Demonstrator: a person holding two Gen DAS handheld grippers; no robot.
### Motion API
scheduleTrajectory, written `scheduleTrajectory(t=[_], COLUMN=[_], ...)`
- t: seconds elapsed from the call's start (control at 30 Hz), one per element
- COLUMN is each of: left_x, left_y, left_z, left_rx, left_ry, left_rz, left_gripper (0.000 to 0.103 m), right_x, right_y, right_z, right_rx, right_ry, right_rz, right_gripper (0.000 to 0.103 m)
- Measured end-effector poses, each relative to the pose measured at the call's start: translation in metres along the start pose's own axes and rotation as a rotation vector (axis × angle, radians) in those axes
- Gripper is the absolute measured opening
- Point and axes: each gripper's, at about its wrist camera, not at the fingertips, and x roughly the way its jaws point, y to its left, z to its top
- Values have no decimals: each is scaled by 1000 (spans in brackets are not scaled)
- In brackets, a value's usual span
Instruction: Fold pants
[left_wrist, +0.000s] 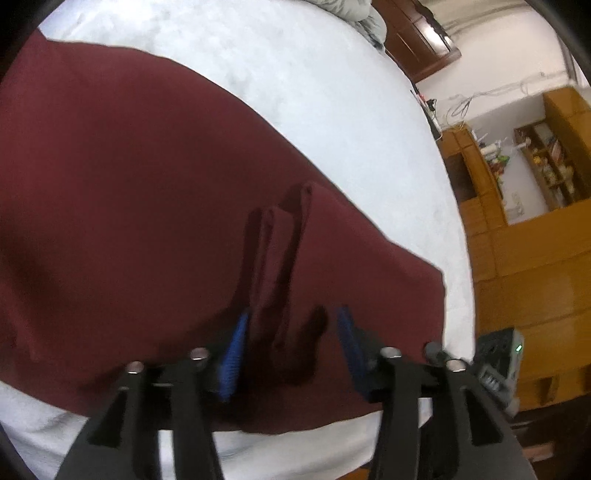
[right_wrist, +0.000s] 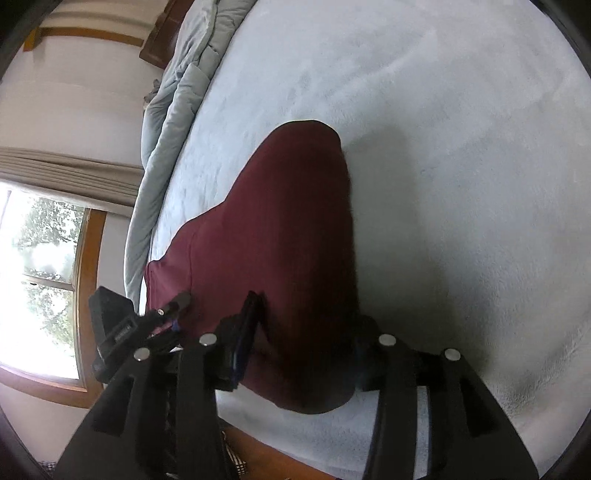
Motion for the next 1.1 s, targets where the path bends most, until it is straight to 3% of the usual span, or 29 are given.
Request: scheduleTrajectory(t=[0.07, 0.1, 0.13, 0.2, 0.3, 0.37, 0.53, 0.63, 0.77, 0.87, 0.9, 0.93, 0.97, 1.0, 1.1], left_x=[3, 2, 1, -2, -14, -29, -59, -42, -45, -57, -61, -65, -67, -66, -54], left_y=[-4, -7, -10, -13, -19, -15, 1, 19, 21, 20, 17, 14, 14, 13, 14], left_z=[3, 2, 2, 3, 5, 6, 10, 7, 5, 4, 3, 2, 1, 2, 4], left_rx=[5, 24, 46, 57, 56, 49, 95, 78, 67, 69, 73, 82, 92, 103, 113], left_ry=[10, 12, 11, 15, -22, -68, -166, -97, -115, -134, -151, -170, -174, -167, -130], left_rz=[19, 51, 86, 85, 88, 95, 209, 242, 217, 228, 239, 247, 248, 256, 290], left_gripper=[52, 36, 27, 21, 19, 19, 19, 20, 24, 26, 27, 29, 35, 38, 39], right_x=[-4, -5, -6, -7, -16, -30, -47, -30, 2, 22, 27, 33, 35, 34, 17], right_y=[-2, -2, -2, -1, 0, 3, 7, 15, 15, 8, 7, 8, 11, 13, 29], right_z=[-3, -3, -3, 0, 1, 2, 8, 11, 13, 16, 16, 16, 14, 14, 14], right_rx=[12, 18, 21, 21, 23, 14, -22, -52, -35, 4, 16, 15, 18, 12, -44], right_ry=[-2, -7, -12, -20, -47, -89, -115, -67, 20, 75, 87, 107, 114, 112, 91], right_rz=[6, 9, 8, -2, -17, -22, -35, -55, -58, 3, 19, 54, 60, 50, 29], right_gripper=[43, 43, 43, 43, 45, 54, 60, 71, 72, 74, 66, 46, 40, 27, 21])
